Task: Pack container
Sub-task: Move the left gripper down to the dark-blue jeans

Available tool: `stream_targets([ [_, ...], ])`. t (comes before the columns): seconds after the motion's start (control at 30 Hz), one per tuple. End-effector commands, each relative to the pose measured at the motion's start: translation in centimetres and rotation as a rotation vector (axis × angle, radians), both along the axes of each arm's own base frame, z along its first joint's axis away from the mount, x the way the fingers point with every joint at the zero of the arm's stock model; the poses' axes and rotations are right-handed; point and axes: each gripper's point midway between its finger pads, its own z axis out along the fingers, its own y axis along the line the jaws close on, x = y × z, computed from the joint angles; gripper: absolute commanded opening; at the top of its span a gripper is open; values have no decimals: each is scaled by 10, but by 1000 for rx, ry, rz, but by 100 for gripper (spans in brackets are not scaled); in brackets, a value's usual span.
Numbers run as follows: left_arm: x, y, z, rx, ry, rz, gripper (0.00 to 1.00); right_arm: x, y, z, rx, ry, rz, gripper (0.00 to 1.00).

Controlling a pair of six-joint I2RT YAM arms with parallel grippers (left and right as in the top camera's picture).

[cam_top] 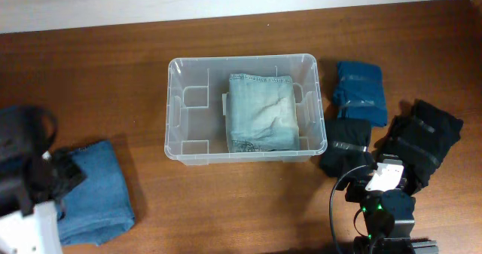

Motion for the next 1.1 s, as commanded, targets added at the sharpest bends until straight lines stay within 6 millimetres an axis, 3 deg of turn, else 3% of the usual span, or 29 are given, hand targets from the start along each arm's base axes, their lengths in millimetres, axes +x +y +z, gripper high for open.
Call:
stream_targets([
  [0.0,-18,8,-21,-59,-42,66,69,0,-1,-1,-3,-1,-4,98],
  [0.1,-24,13,-53,-128,-34,113,80,0,-1,-1,-3,-1,-4,98],
  [0.23,-33,16,-100,-282,-22,218,82,0,-1,-1,-3,-2,-4,98],
  [0.33,-44,27,-122,-360,-51,337,82,0,-1,-1,-3,-1,-4,98],
  [0.6,-58,37,-161,-542,-223,509,87,0,-1,-1,-3,-1,-4,98],
  [0.8,-65,39,-197,-535,-238,548,87,0,-1,-1,-3,-1,-4,98],
  [1.07,-62,51,-228,-506,-249,544,86,0,-1,-1,-3,-1,-4,98],
])
